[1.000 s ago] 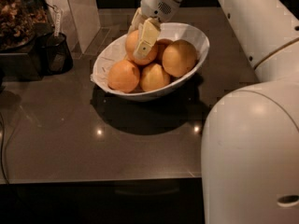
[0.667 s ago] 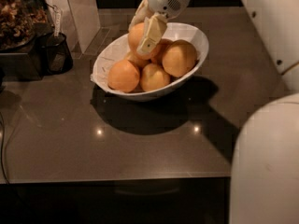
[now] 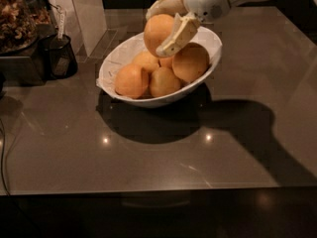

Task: Pick orange from white bowl

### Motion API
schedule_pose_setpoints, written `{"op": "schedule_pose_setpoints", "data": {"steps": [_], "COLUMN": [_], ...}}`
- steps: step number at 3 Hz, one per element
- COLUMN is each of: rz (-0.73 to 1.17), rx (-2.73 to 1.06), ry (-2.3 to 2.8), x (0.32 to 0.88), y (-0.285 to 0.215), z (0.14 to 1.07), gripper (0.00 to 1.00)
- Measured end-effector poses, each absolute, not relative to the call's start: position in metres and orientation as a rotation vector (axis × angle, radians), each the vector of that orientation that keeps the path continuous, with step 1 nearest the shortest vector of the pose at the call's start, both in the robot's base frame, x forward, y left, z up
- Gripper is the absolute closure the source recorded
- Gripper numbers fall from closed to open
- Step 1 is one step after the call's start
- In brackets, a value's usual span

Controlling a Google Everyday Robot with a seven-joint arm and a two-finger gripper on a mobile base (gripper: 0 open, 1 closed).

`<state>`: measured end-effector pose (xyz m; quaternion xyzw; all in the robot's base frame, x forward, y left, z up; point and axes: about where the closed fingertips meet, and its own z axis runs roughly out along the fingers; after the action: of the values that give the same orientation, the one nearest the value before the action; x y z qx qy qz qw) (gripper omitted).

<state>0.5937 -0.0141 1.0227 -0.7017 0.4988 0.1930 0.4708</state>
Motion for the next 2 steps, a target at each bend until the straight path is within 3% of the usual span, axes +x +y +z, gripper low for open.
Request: {"op": "schedule_pose_setpoints", "data": {"steps": [2], "rz": [0.479], "rx": [-1.519], "ry": [1.109], "x": [0.538], "y": [-0.054], "z": [1.027], "gripper": [1.0]}}
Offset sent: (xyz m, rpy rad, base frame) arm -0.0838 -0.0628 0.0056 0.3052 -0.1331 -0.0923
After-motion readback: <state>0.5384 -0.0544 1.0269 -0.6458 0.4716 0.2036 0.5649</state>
